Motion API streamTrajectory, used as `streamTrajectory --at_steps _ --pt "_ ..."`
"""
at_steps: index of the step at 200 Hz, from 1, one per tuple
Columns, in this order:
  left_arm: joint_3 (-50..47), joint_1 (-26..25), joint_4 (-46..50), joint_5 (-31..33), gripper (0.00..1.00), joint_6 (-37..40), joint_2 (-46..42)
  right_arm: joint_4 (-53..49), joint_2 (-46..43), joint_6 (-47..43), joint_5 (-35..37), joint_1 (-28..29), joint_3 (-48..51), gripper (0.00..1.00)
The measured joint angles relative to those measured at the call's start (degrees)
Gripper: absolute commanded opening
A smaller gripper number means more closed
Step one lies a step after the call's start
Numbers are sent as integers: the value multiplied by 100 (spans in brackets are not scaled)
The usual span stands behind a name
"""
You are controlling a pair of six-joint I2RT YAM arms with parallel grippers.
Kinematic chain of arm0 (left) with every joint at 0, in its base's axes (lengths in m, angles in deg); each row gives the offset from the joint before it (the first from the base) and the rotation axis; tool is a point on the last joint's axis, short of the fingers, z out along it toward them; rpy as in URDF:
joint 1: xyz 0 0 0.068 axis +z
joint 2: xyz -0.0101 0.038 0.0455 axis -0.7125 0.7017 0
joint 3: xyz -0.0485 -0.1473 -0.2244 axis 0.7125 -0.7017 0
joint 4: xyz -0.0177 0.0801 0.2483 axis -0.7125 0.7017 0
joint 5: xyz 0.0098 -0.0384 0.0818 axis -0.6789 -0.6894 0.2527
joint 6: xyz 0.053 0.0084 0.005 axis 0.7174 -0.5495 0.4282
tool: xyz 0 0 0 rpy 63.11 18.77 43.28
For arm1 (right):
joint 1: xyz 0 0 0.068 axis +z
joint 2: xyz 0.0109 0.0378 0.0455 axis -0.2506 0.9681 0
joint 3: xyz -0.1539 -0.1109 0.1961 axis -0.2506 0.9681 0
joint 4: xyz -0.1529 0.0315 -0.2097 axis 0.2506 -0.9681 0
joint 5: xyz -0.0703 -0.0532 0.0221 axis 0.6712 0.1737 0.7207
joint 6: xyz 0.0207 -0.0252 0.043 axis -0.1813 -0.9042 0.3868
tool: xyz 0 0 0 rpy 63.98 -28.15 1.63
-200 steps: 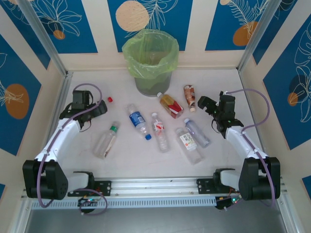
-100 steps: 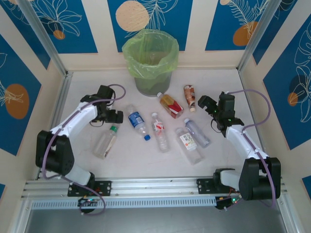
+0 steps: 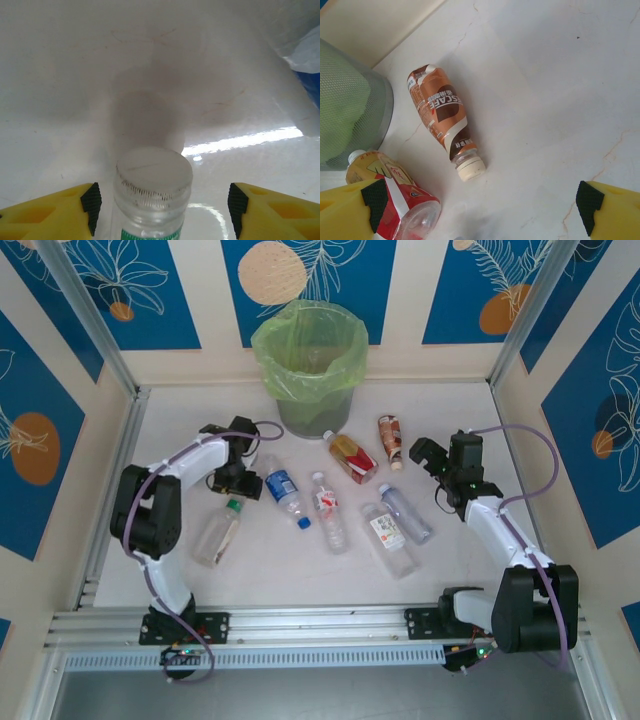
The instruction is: Put the plastic bottles in the bin
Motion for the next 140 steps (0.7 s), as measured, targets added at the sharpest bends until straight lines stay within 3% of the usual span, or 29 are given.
streamTrajectory --at_steps 140 --pt "-96 -15 79 125 62 107 212 -153 0 -2 125 26 -83 99"
